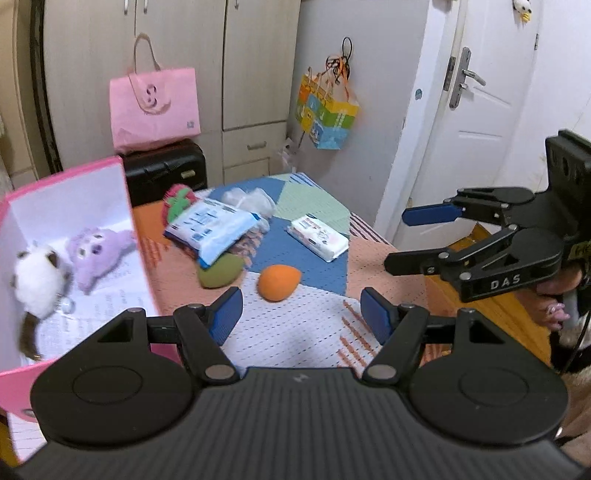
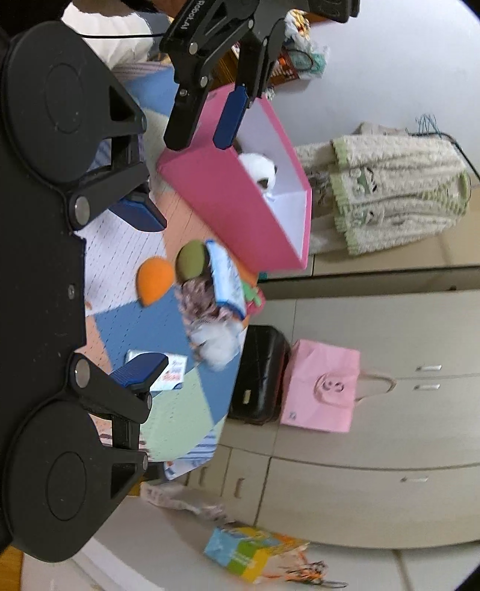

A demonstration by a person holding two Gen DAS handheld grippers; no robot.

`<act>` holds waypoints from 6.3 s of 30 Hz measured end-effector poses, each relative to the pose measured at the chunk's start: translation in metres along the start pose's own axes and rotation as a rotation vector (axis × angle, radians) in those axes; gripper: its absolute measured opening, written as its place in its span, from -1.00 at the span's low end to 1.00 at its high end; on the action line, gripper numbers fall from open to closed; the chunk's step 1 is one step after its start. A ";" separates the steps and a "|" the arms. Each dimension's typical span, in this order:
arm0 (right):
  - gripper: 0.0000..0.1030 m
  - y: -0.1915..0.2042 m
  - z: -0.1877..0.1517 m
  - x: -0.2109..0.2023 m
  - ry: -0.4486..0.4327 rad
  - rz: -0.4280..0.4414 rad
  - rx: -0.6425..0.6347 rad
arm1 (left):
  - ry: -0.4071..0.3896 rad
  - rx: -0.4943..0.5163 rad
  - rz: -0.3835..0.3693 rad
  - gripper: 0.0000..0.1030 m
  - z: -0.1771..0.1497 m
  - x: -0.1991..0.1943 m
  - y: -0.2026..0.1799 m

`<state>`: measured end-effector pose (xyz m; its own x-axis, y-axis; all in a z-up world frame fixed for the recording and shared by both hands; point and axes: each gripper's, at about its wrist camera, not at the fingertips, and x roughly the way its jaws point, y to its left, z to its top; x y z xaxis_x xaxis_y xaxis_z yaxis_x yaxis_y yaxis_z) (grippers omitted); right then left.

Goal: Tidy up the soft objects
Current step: 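Withdraw the left gripper from the box toward the orange sponge, then close the left gripper on the orange sponge while the right gripper grasps the small white pack, then carry the sponge and pack into the pink box and open both grippers, then move the left gripper to the green sponge while the right gripper reaches the white mesh puff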

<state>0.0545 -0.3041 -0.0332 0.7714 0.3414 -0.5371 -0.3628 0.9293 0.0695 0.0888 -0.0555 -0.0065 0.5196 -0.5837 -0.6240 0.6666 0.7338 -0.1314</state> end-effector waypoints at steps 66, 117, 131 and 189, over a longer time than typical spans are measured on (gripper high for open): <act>-0.12 -0.017 -0.064 0.081 -0.029 -0.227 0.233 | -0.015 -0.187 0.200 -0.12 -0.041 0.110 0.007; -0.12 0.119 0.094 0.086 -0.046 0.248 -0.063 | -0.120 -0.229 0.099 -0.12 -0.005 -0.044 0.145; -0.12 0.142 0.129 0.183 0.115 0.199 -0.282 | 0.136 -0.314 0.183 -0.12 0.020 0.017 0.230; -0.22 -0.044 0.069 0.045 -0.027 0.059 0.097 | 0.046 -0.026 0.146 0.20 0.017 0.041 0.015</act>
<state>0.1412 -0.3198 -0.0022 0.7642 0.3988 -0.5070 -0.3572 0.9161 0.1821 0.1294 -0.0742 -0.0208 0.5847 -0.4543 -0.6721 0.5713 0.8188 -0.0564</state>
